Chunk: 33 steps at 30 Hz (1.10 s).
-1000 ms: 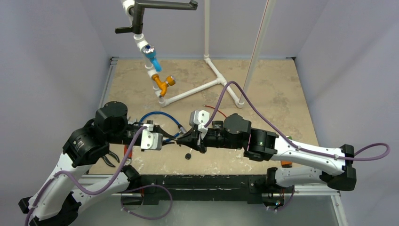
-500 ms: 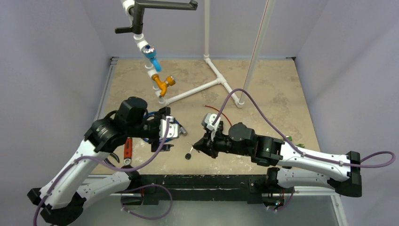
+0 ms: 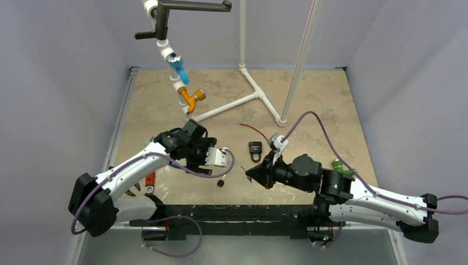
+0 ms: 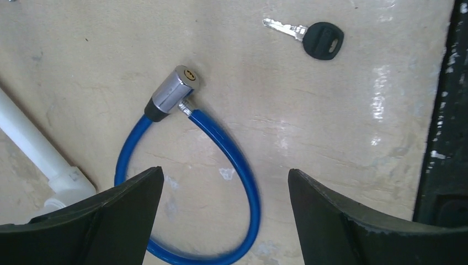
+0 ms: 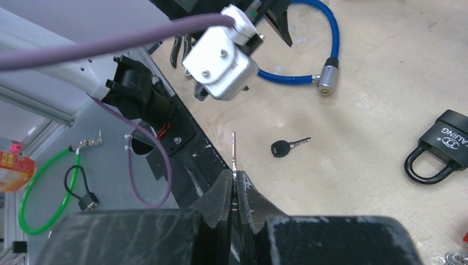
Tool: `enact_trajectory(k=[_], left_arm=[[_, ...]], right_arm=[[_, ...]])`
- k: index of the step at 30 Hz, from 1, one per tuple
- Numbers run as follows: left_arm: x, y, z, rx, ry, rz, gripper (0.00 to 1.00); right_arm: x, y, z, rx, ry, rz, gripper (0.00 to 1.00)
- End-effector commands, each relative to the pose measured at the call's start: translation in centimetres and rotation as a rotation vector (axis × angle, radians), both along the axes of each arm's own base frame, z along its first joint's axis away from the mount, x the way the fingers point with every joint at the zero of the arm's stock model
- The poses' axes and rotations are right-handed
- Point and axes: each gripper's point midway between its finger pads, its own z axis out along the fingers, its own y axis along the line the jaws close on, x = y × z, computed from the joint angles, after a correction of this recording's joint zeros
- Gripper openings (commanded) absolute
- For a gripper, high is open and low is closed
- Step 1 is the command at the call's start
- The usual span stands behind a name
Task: Unlock with the key
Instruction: Pick up the lock from the center of the board.
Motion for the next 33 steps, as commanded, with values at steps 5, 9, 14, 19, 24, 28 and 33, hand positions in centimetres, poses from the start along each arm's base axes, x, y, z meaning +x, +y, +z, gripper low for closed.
enact_trajectory(k=[5,9,14,19,24,28,33], left_arm=[[7.8,0.2,-3.6,0.085,-0.137,-0.011,0.61],[10.4,1.0,-4.7,0.113,-0.242,0.046,0.53],[9.6,1.6,-6.4,0.120,-0.242,0.039,0.51],[5.7,1.5,-7.8,0.114,-0.131,0.027,0.51],[0.4,-0.7,-8.4,0.095,-0.005,0.006,0.54],[-1.5,-2.5,-7.8,0.047,0.089,0.079,0.57],[0.7,-1.7,-6.8,0.044,0.051,0.143,0.63]], right_arm=[[1.3,-0.9,1.4,0.064,0.013,-0.108,0.00],[1.3,-0.9,1.8,0.058,-0.002,-0.100,0.00],[1.5,-0.6,2.0,0.049,-0.012,-0.099,0.00],[1.6,-0.4,2.4,0.049,-0.019,-0.098,0.00],[1.7,-0.5,2.3,0.055,-0.017,-0.106,0.00],[1.6,-0.9,2.2,0.064,-0.007,-0.116,0.00],[1.5,-1.4,2.1,0.072,0.003,-0.124,0.00]])
